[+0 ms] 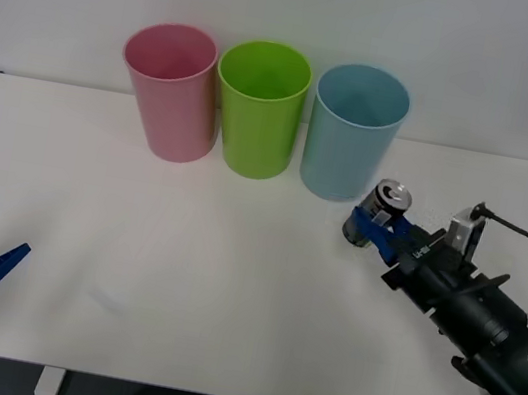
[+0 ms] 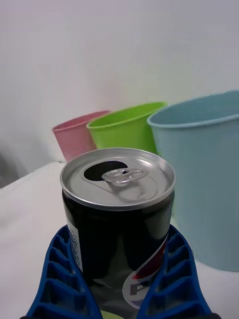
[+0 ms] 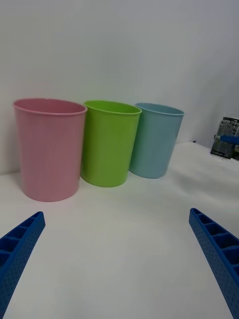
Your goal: Grasp the object on the table and drop it into the matching bin: aluminum can to the light blue bin, PET bottle to the pink bin.
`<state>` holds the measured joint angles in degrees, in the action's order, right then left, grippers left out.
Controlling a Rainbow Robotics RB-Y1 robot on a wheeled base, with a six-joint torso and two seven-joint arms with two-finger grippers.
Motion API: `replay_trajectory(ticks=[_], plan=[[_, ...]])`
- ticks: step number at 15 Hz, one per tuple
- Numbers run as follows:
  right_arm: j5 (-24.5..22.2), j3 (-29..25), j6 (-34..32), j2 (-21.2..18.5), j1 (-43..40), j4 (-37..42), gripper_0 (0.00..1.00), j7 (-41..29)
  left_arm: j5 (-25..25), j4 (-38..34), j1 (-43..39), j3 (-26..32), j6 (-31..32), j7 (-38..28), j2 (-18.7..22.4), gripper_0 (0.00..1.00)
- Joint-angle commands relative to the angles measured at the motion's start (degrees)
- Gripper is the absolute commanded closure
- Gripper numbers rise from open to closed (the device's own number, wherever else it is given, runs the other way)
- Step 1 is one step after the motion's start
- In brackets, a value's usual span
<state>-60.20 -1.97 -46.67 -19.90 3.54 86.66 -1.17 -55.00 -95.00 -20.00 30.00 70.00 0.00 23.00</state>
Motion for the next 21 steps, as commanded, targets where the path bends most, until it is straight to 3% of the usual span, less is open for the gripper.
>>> replay_trajectory(ticks=[1,7,11,17,21], plan=[[-0.18,-1.46,-0.09,-1.72,-0.02,4.13,1.00,-5.33,0.00,0.00,0.00,0.00,0.00,0.00,0.00,0.00],[-6.15,-4.71,-0.09,-5.67,1.39,13.80,1.00,-17.20,0.00,0.00,0.00,0.00,0.00,0.00,0.00,0.00],[-8.17,-4.97,-0.18,-8.84,7.63,12.74,1.00,-18.08,0.00,0.00,0.00,0.00,0.00,0.00,0.00,0.00],[-14.15,-4.97,-4.31,-10.15,23.36,-1.14,1.00,-19.04,0.00,0.00,0.00,0.00,0.00,0.00,0.00,0.00],[-18.63,-4.97,-6.33,-8.31,33.38,-13.27,1.00,-18.78,0.00,0.00,0.00,0.00,0.00,0.00,0.00,0.00]])
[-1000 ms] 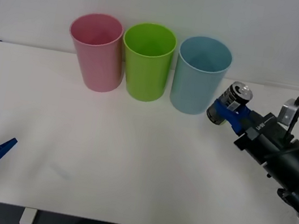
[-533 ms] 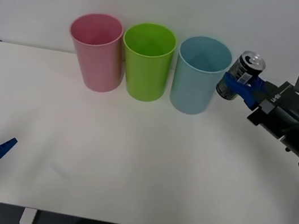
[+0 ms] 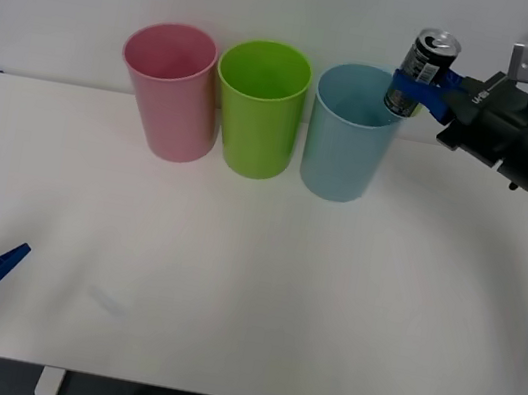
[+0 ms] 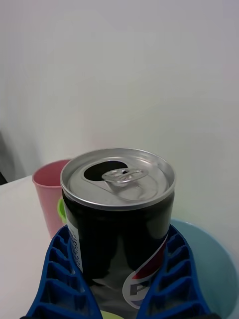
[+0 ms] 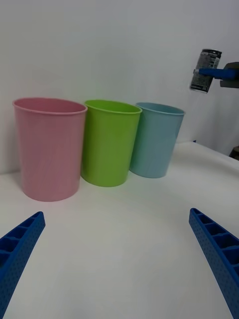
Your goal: Grasp the object on the table and drop it into the matching bin: aluminum can to the light blue bin, PET bottle to the pink bin.
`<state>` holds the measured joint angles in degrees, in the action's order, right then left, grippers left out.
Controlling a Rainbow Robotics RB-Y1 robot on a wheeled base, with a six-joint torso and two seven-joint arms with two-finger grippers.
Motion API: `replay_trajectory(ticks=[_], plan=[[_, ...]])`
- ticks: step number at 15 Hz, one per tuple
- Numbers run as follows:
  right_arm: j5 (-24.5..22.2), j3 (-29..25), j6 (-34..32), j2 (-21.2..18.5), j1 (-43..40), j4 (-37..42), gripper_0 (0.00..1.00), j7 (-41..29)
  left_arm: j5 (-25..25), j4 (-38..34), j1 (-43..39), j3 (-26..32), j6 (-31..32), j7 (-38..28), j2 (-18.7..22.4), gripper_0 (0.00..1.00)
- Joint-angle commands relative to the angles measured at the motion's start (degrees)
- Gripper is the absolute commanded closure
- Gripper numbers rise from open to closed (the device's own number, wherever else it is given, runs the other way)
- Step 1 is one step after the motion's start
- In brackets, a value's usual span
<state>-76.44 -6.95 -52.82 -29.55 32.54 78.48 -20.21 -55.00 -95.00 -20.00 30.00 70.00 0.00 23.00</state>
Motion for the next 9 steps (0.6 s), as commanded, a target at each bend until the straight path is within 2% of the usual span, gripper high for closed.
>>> replay_trajectory(ticks=[1,7,9], plan=[[-3.72,-0.25,-0.18,2.30,6.30,-7.55,1.00,0.35,0.00,0.00,0.00,0.00,0.00,0.00,0.00,0.00],[-16.64,-6.32,2.02,10.21,15.18,-19.24,1.00,0.79,0.00,0.00,0.00,0.00,0.00,0.00,0.00,0.00],[-17.17,-6.32,4.13,11.18,15.88,-20.91,1.00,0.96,0.00,0.00,0.00,0.00,0.00,0.00,0.00,0.00]])
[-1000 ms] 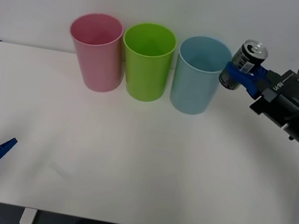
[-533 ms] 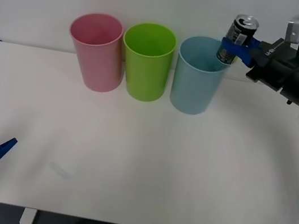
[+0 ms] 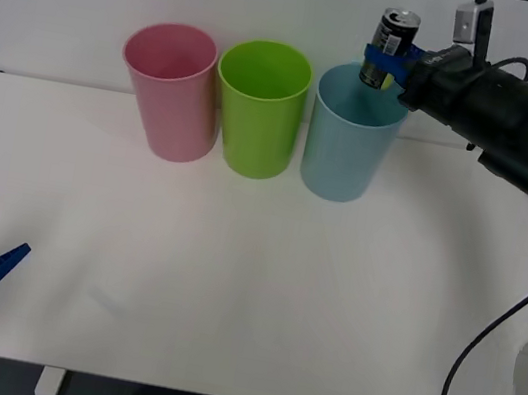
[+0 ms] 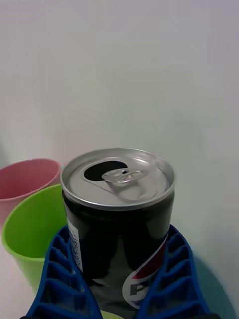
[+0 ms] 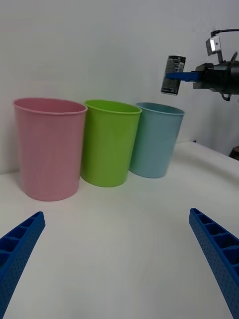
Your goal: Grasp the object on the table and drop it into the matching bin: aluminum can to the light blue bin, PET bottle to the pink bin.
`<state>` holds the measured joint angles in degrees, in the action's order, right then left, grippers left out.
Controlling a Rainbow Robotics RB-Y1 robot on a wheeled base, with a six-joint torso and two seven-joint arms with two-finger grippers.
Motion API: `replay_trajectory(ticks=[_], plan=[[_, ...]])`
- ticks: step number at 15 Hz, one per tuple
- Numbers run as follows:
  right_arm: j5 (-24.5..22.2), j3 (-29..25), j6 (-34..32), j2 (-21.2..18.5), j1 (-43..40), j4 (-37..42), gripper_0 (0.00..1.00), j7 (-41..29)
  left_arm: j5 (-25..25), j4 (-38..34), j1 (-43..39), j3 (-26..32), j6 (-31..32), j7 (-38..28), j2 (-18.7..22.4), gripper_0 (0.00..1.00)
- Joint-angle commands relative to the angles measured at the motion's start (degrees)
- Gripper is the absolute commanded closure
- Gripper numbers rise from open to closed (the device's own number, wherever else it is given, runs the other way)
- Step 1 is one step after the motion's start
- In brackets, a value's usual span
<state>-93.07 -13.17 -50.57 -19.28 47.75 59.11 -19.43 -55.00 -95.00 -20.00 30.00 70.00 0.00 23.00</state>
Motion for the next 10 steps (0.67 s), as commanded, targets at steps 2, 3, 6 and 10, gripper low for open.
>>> replay_trajectory(ticks=[2,3,6,10], plan=[[-0.54,-0.01,2.23,1.08,0.68,-1.54,1.00,0.45,0.00,0.00,0.00,0.00,0.00,0.00,0.00,0.00],[-0.54,0.07,2.23,0.99,0.68,-1.54,1.00,0.54,0.00,0.00,0.00,0.00,0.00,0.00,0.00,0.00],[-0.54,-0.28,2.14,0.99,0.68,-1.54,0.83,1.33,0.00,0.00,0.00,0.00,0.00,0.00,0.00,0.00],[-0.54,-1.24,1.44,0.99,0.68,-1.54,0.00,3.17,0.00,0.00,0.00,0.00,0.00,0.00,0.00,0.00]])
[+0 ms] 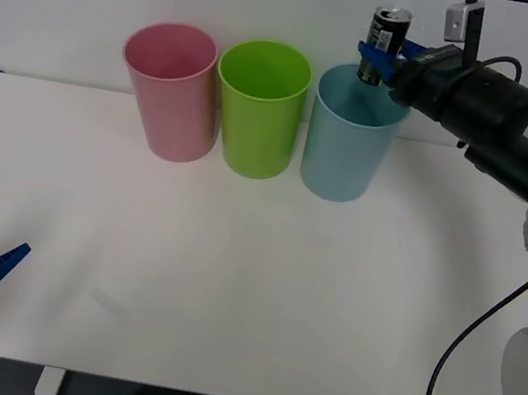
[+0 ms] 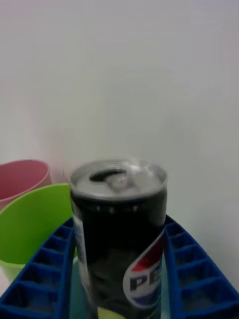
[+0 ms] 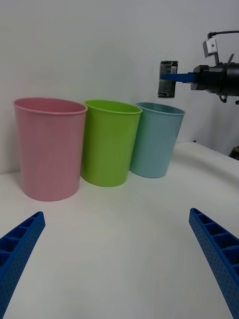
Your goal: Grasp the object on the table and drop it into the matching bin: aluminum can to the light blue bin, PET bottle to the pink bin.
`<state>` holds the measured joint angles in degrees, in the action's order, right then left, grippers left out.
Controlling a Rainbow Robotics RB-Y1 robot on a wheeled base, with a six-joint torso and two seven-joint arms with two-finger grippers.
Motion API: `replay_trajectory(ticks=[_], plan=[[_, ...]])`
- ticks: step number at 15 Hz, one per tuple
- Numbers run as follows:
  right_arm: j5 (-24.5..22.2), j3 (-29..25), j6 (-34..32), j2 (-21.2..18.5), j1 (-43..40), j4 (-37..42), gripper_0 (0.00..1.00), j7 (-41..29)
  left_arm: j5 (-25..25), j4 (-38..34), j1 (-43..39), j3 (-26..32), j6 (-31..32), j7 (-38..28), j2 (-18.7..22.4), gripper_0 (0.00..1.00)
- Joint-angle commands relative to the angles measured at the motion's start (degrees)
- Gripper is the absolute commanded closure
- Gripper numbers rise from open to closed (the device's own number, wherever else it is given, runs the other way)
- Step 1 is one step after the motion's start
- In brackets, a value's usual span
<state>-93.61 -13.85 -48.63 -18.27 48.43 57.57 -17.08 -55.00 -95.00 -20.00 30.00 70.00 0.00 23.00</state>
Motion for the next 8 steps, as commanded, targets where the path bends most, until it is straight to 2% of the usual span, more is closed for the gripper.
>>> replay_trajectory(ticks=[1,6,8], plan=[[0.01,-0.74,-0.77,-0.01,0.00,0.00,0.00,1.00,0.00,0.00,0.00,0.00,0.00,0.00,0.00,0.00],[0.27,-4.96,-7.18,-0.01,-1.14,0.26,0.00,2.14,0.00,0.00,0.00,0.00,0.00,0.00,0.00,0.00],[1.68,-4.96,-8.50,-0.45,-3.60,2.99,0.00,2.49,0.00,0.00,0.00,0.00,0.00,0.00,0.00,0.00]])
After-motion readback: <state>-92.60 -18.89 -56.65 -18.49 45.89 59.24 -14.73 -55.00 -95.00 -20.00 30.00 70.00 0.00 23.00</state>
